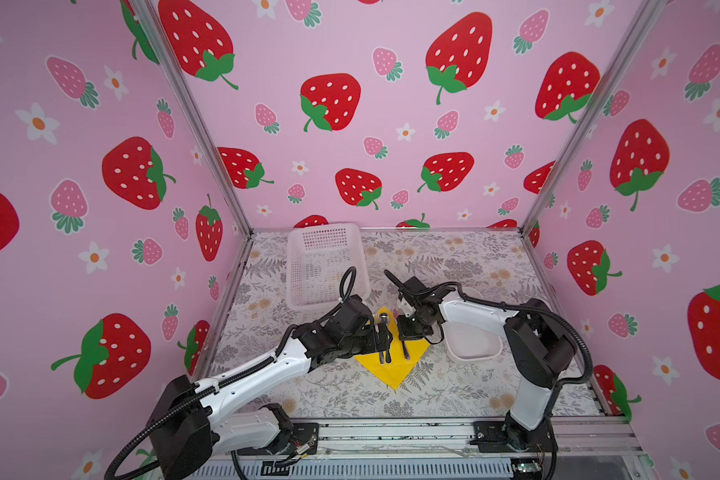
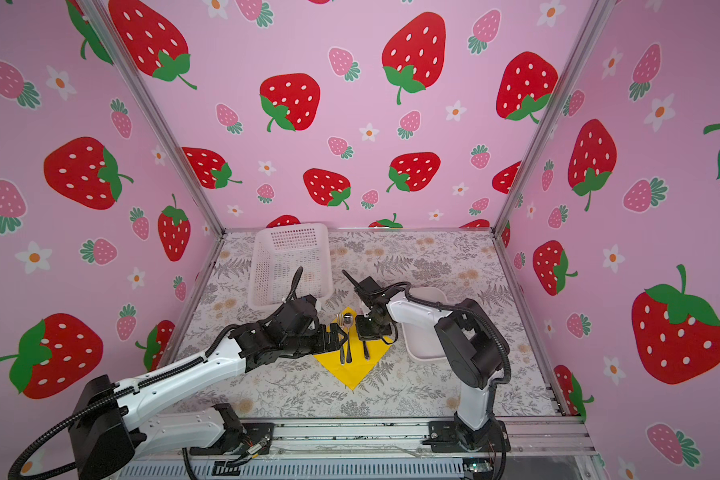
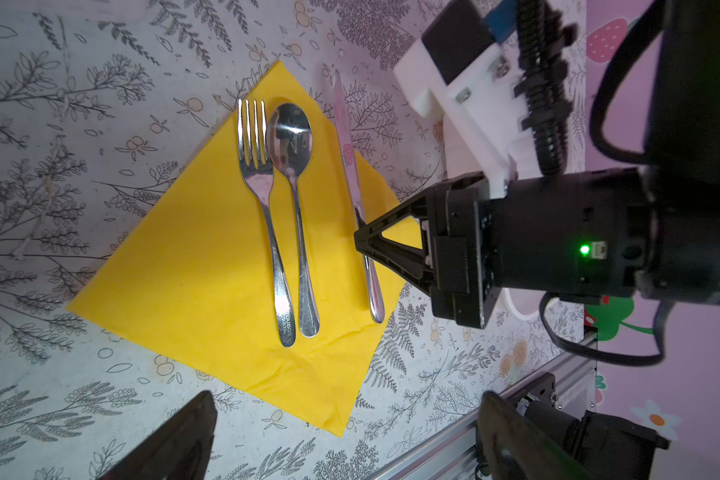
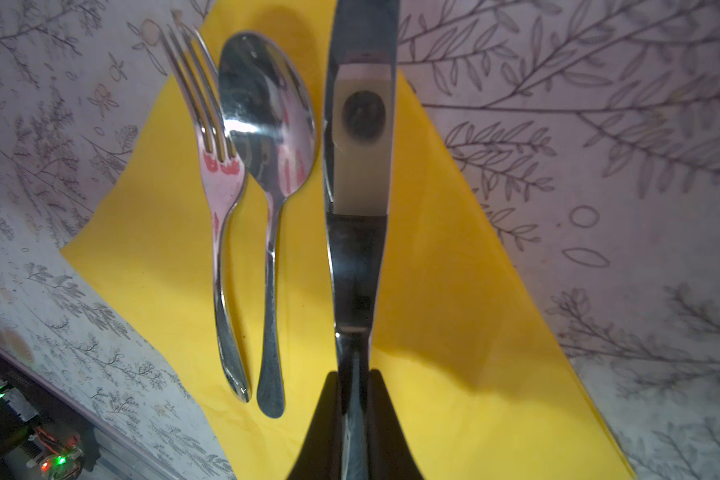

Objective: Place the utensils on the paper napkin and roll it up
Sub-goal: 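Lift the knife out of the tray with the right gripper, then lower the knife beside the spoon on the napkin with the right gripper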

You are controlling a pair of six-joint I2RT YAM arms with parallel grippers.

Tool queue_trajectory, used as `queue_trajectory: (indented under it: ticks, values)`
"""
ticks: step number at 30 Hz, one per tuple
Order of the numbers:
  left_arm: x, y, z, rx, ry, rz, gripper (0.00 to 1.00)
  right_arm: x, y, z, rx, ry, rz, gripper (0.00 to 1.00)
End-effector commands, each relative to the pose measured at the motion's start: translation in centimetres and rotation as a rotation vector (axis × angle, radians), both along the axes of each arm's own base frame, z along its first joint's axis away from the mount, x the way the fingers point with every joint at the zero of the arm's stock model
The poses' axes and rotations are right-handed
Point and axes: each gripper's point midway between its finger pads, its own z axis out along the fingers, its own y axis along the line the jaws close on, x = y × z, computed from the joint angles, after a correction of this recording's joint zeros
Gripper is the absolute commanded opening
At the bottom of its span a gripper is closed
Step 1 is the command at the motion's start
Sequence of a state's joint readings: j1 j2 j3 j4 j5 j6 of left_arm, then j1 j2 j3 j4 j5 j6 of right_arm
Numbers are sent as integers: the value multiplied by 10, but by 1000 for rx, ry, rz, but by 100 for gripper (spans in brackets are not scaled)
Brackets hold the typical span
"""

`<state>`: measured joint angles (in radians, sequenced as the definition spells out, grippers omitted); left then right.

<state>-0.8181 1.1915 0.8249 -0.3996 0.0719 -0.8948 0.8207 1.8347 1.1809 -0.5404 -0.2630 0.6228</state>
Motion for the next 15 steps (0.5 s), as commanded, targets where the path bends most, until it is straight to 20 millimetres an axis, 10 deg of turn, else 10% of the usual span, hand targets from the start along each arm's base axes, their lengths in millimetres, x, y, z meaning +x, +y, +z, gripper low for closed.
queue_trajectory:
  ticks: [1,15]
  values:
    - [-1,5,-1,-2,4,17,99,0,13,2,30,6,6,10]
    - [1,5,-4,1,13,24,99,-2,13,-16,10,32,-11,13]
